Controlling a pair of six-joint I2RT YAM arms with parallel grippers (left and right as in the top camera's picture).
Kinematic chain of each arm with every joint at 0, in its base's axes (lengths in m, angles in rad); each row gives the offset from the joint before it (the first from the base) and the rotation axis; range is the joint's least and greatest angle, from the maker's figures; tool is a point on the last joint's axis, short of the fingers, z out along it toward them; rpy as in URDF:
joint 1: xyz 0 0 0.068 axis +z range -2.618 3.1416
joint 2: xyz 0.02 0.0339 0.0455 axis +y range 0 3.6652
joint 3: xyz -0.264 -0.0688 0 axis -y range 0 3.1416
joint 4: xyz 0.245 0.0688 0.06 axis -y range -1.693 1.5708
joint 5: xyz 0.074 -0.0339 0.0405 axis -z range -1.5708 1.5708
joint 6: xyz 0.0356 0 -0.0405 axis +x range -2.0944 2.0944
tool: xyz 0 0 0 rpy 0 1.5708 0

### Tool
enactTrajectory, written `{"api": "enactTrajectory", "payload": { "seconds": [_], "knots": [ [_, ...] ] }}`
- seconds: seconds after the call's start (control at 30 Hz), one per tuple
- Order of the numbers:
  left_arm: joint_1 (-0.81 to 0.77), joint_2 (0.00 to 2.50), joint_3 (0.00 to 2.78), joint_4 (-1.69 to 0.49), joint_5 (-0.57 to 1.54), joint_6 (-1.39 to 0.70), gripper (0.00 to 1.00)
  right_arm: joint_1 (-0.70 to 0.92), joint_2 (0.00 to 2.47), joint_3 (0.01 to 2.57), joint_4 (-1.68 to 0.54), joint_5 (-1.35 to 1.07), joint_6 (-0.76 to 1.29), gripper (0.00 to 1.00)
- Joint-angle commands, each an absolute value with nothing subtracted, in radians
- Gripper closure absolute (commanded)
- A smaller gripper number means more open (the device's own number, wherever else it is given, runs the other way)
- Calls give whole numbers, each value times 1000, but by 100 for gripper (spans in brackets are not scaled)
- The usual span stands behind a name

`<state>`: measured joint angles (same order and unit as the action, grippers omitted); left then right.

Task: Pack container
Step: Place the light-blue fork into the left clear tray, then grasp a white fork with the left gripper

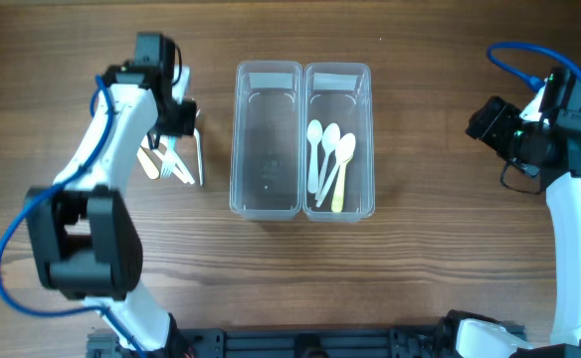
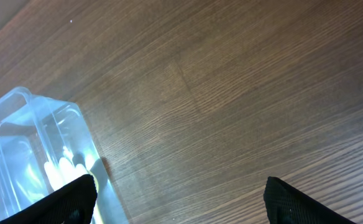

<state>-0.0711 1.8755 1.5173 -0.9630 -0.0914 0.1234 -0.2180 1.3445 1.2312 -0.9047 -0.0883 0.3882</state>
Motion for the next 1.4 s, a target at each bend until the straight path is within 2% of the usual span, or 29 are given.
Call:
{"api": "enactTrajectory", "payload": {
  "seconds": [0.0, 0.13, 0.2, 0.3, 0.4, 0.43, 0.47, 0.57, 0.63, 0.67, 0.8, 0.87, 1.0, 1.23, 1.37],
  "knots": [
    [-194, 1737, 1644, -1053, 7, 8, 96, -220, 1353, 1243, -902, -75, 396, 14],
    [-398, 1705, 1642, -1049, 67, -93, 96, -220, 1353, 1243, -901, -75, 395, 13],
    [-471, 1746, 1642, -1037, 26, -269, 96, -220, 1353, 1243, -902, -76, 395, 13],
    [-502, 1835, 1636, -1025, -5, -433, 92, -220, 1353, 1243, -902, -79, 396, 13],
    [-505, 1967, 1636, -999, -4, -435, 91, -220, 1353, 1243, -902, -90, 395, 13],
    [-504, 1984, 1636, -999, -5, -435, 87, -220, 1353, 1243, -902, -90, 395, 13],
    [-503, 1986, 1636, -999, -5, -435, 80, -220, 1353, 1243, -902, -90, 395, 13],
    [-493, 1953, 1672, -1033, -5, -422, 36, -220, 1353, 1243, -902, -90, 395, 13],
    [-474, 1907, 1714, -1070, -5, -373, 21, -220, 1353, 1243, -902, -90, 395, 13],
    [-466, 1885, 1723, -1075, -5, -357, 18, -220, 1353, 1243, -902, -90, 395, 13],
    [-358, 1831, 1727, -1076, -20, -344, 16, -220, 1353, 1243, -901, -94, 396, 13],
    [-195, 1869, 1727, -1060, 29, -348, 20, -220, 1353, 1243, -899, -105, 395, 13],
    [-25, 1951, 1727, -1062, 133, -247, 25, -220, 1353, 1243, -899, -105, 395, 13],
    [-72, 2152, 1726, -1066, 35, -104, 25, -220, 1353, 1243, -906, -105, 395, 13],
    [-73, 2207, 1726, -1070, 25, -52, 39, -220, 1353, 1243, -906, -105, 395, 13]
  ]
}}
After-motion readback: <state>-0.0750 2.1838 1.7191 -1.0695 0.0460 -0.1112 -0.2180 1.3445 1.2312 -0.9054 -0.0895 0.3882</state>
